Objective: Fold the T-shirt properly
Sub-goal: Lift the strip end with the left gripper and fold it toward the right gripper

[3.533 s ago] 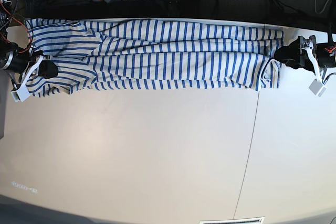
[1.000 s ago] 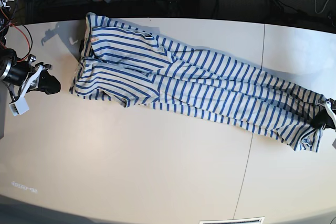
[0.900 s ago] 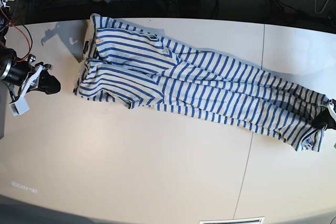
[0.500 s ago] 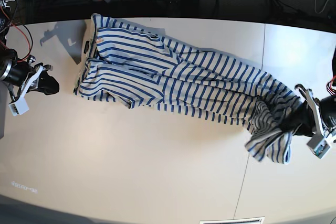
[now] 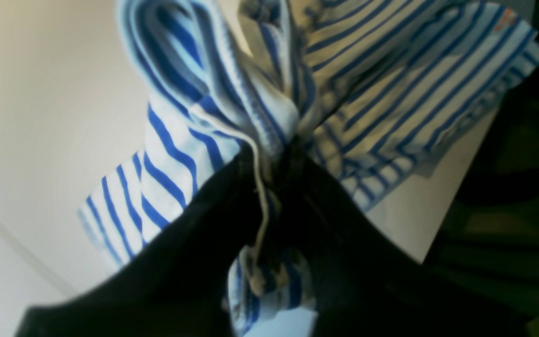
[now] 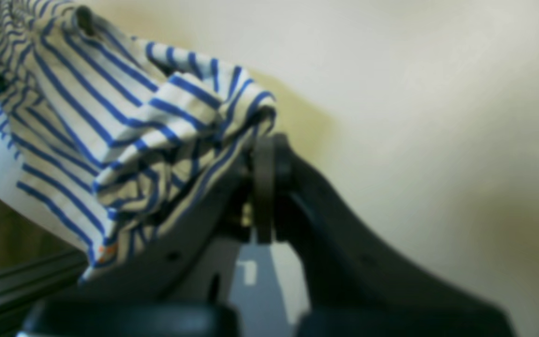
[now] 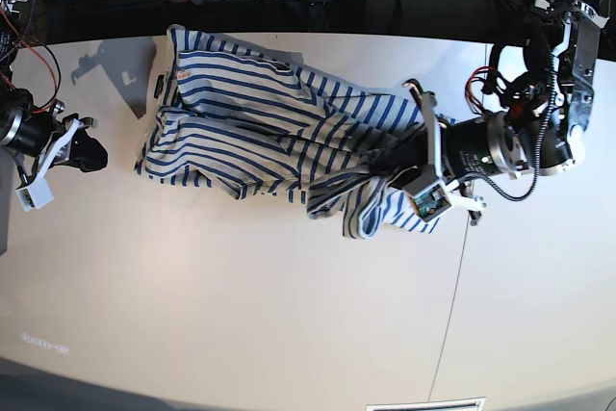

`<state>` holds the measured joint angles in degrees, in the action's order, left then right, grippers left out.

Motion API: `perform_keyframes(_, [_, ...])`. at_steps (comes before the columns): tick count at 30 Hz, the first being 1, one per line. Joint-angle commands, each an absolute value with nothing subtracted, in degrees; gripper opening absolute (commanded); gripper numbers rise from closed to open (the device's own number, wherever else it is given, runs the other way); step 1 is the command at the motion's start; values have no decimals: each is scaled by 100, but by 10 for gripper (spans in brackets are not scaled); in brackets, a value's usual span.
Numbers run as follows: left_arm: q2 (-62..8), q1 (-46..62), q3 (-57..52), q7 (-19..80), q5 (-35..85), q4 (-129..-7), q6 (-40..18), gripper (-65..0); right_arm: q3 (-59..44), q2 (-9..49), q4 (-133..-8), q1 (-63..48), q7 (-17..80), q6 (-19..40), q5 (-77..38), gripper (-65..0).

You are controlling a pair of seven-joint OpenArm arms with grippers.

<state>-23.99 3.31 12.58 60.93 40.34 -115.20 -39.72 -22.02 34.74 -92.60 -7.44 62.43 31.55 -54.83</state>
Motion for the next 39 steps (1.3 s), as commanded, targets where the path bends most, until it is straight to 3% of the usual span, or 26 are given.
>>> perform_keyframes(1, [-2318,266,1372,5909,4045,-11476,-4000,-650,-2276,3603,-9330,-685,6149,3476,-5568,-650])
perform_keyframes(12, [-1492,-290,2228,5636,3212,-9891,-4000,-650,-2276,3603,-9330,-701,6152,3476,-5616,-650])
perform_keyframes(13, [-1494,-318,2228,5610,3208,-9839,-4000,-581,-2276,3605,-9330,-701,6152,3476,-5616,-650])
perform_keyframes(15, [-1496,-333,2228,5616,3197,-9771,-4000,-345,-2276,3603,-9330,-701,6154,3476,-5614,-650])
perform_keyframes(16, [-1494,-331,2228,5616,3240,-9749,-4000,-265,-2276,3603,-9330,-701,6152,3476,-5614,-650])
perform_keyframes(17, [-1494,-329,2228,5618,3299,-9747,-3957,-233,-2276,3605,-9330,-701,6152,3476,-5614,-650])
perform_keyframes(25, [-1494,-307,2226,5970,4582,-10025,-4000,-231,-2276,3603,-9330,-701,6147,3476,-5616,-650])
perform_keyframes(36, [-1496,-318,1955,5918,4600,-10392,-4000,-238,-2276,3603,-9330,-703,6149,3474,-5601,-650])
perform_keyframes(37, [-1500,-311,1833,5913,4552,-10392,-4000,-277,-2276,3603,-9330,-703,6149,3474,-5621,-650])
perform_keyframes(39, [-1549,-281,1590,5913,4536,-10392,-4000,-442,-2276,3601,-9330,-703,6152,3476,-5660,-650])
